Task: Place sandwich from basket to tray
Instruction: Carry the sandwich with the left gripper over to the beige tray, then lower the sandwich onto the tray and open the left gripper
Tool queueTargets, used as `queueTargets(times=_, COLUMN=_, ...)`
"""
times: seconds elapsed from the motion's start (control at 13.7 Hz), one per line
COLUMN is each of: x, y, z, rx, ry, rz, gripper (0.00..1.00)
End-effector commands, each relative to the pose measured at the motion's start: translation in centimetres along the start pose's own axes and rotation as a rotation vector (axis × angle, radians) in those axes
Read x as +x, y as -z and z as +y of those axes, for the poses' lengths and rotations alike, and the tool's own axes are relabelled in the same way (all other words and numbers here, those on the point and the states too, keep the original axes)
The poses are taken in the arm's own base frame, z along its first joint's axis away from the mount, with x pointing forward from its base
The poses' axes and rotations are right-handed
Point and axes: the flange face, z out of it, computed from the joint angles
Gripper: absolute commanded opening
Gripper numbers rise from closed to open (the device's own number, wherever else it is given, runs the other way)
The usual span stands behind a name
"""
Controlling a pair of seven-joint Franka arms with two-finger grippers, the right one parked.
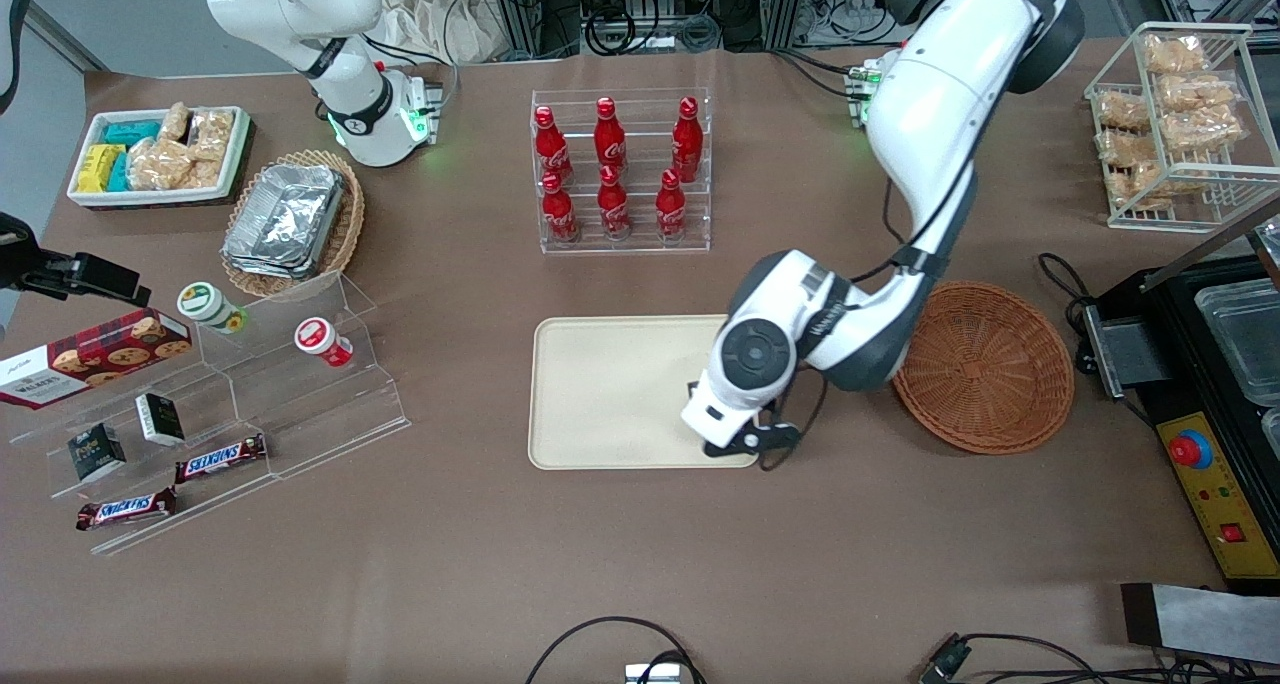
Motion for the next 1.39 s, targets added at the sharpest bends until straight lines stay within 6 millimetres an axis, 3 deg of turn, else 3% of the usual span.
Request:
queueTargets(times=0.0, x=-1.1, y=-3.6, z=1.4, rx=-0.011, ry=-0.031, rz=0.038, gripper=0.0)
queueTargets(times=0.15, x=-1.5, y=-5.0, z=1.3, rx=-0.01, ry=-0.084, rz=0.037, gripper=0.0)
queueTargets(times=0.29, x=-0.9, y=-4.5, z=0.6, rx=-0.008, ry=-0.138, rz=0.04, gripper=0.06)
queueTargets(times=0.36, x=-0.9, y=-4.1, z=0.4, rx=-0.005, ry=-0.137, rz=0.043, gripper=0.99)
queueTargets(times=1.02, x=-2.8, y=8.3, z=-3.7, rx=0.06, ry=-0.085, rz=0.03, gripper=1.0)
queueTargets(times=1.09, x=-2.4, y=9.9, z=-5.7, rx=0.069, ry=-0.062, rz=0.023, gripper=1.0)
queueTargets(times=1.31, x=-3.9, y=14.1, z=-11.0, rx=0.064, ry=-0.016, rz=0.028, gripper=1.0)
